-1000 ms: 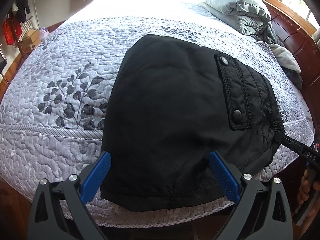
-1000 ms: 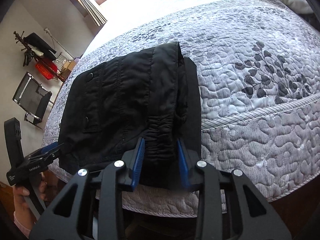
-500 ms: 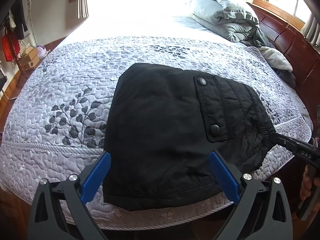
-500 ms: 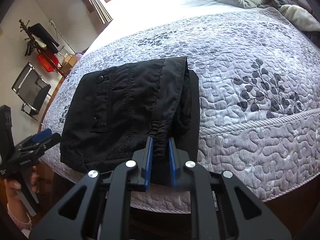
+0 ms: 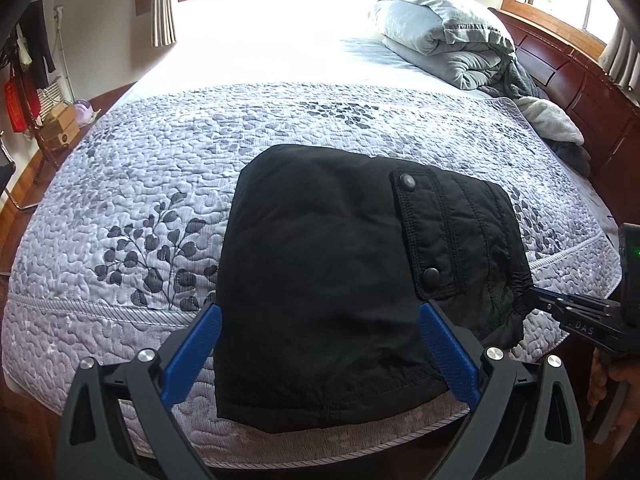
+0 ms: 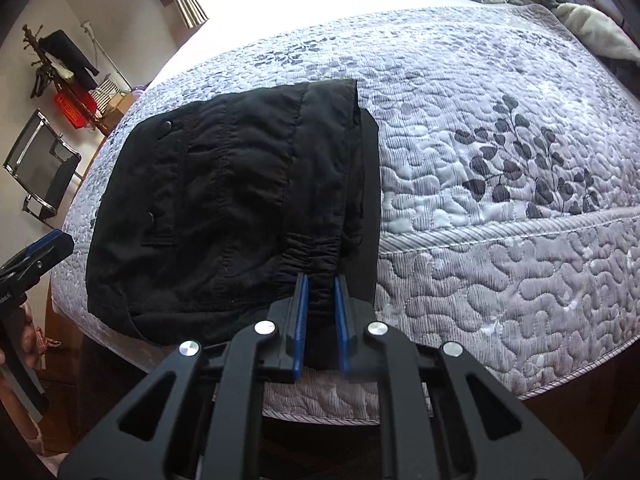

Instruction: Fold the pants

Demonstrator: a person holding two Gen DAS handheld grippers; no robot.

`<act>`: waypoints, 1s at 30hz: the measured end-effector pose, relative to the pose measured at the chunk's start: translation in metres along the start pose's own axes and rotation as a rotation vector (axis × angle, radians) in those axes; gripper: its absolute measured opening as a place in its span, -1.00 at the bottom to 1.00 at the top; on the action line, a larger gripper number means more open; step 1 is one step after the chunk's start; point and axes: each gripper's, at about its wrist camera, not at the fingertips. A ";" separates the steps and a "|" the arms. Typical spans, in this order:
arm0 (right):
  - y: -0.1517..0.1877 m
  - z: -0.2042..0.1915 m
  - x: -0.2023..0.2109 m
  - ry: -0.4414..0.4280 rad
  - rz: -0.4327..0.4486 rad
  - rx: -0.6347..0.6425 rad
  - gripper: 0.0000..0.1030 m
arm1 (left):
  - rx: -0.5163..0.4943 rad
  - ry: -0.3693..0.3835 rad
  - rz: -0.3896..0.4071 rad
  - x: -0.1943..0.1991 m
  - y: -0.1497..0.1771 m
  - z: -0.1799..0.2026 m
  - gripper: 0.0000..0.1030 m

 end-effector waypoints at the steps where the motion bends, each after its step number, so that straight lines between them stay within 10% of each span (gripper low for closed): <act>1: 0.001 0.001 -0.002 -0.001 -0.003 -0.006 -0.76 | -0.002 -0.003 -0.007 -0.003 0.001 -0.001 0.93; 10: -0.011 0.020 0.024 -0.016 0.046 -0.056 0.39 | 0.075 0.015 -0.114 -0.032 0.008 -0.044 0.93; 30: -0.022 0.058 -0.052 -0.338 -0.117 -0.314 0.53 | 0.465 0.413 -0.391 -0.111 0.016 -0.141 0.94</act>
Point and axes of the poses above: each gripper's, at about its wrist camera, not at the fingertips, and x roughly against the way its jaws point, z to its right, y to its underside, and after that the axes turned 11 degrees about z, right-handed
